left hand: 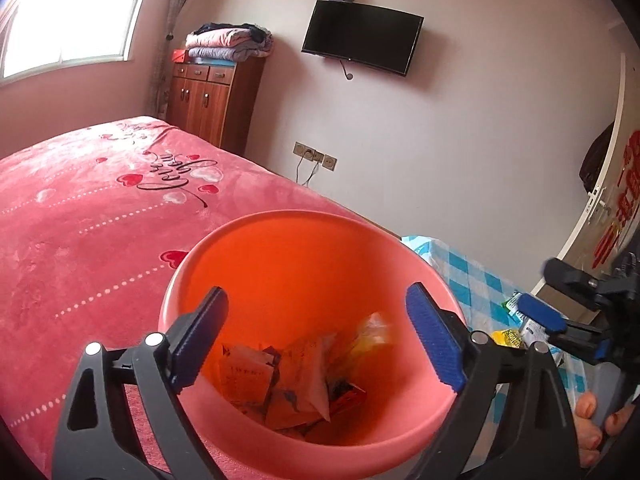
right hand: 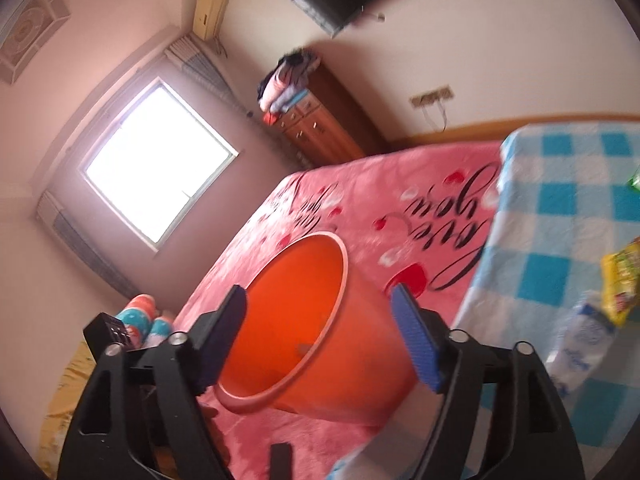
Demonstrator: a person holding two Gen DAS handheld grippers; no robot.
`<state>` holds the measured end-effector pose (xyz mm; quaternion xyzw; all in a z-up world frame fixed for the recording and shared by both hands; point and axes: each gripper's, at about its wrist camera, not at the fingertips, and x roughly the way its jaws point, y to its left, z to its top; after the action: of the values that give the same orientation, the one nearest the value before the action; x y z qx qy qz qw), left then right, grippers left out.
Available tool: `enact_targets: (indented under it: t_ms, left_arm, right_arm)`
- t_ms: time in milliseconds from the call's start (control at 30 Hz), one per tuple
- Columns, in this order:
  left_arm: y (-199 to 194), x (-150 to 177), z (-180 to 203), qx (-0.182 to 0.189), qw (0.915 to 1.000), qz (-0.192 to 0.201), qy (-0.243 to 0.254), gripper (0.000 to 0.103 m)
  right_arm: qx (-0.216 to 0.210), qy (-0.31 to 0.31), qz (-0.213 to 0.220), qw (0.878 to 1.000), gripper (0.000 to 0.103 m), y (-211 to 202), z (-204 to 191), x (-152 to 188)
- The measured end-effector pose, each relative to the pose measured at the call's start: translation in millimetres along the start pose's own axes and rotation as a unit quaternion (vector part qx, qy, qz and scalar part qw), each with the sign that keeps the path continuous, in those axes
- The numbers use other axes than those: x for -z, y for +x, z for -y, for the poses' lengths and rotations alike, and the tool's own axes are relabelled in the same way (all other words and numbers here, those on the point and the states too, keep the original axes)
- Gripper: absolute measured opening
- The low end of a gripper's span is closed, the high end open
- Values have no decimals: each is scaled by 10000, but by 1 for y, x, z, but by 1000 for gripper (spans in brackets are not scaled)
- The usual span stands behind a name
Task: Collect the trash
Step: 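Open the left tool over the bucket while the right tool drops the dark wrapper, then move both tools back from the bucket to the table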
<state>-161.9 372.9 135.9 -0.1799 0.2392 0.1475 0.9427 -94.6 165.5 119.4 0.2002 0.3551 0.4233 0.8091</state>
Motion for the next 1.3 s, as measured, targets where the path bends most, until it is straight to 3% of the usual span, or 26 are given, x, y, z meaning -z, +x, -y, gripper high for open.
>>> enact_targets:
  t_ms: [300, 633, 1300]
  left_arm:
    - [-13, 6, 14, 233, 9996, 128, 89, 93]
    - [-19, 13, 44, 532, 9981, 73, 298, 93]
    - [-19, 41, 117, 929, 9905, -246, 981, 93]
  right_arm:
    - [671, -268, 475, 9963, 89, -46, 21, 32]
    - [1248, -80, 616, 9902, 92, -71, 62, 62]
    - [1733, 161, 912, 9805, 94, -119, 116, 79]
